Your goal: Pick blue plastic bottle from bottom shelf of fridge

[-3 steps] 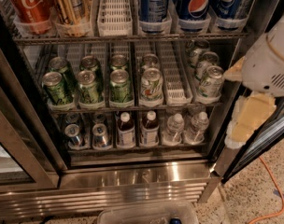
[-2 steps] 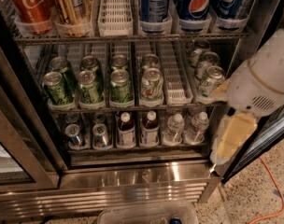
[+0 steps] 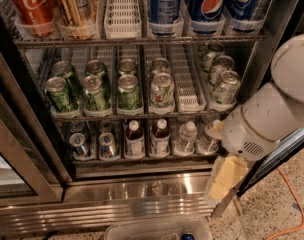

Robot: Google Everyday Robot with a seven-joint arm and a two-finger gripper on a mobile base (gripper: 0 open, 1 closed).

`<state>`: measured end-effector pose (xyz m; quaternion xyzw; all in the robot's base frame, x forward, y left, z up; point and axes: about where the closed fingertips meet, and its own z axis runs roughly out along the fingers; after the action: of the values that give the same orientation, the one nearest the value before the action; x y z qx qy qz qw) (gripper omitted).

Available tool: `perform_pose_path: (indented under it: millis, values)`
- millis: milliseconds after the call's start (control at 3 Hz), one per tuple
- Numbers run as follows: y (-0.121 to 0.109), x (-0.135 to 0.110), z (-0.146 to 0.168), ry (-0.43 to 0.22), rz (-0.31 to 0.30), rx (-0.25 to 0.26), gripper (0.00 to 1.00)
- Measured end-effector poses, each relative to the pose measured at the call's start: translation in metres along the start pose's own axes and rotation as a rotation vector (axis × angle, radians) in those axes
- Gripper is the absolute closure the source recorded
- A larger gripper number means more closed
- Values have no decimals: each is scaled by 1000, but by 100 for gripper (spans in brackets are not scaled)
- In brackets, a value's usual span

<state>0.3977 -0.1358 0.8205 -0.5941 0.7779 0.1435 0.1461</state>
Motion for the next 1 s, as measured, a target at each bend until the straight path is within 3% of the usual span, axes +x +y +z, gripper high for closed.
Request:
perform_pose_path:
  millis: [333, 667, 1000]
  values:
    - [10, -4, 21, -18, 87, 28, 0]
    - [8, -10, 27, 17, 187, 92, 0]
    - [9, -9, 26, 16, 267, 96, 0]
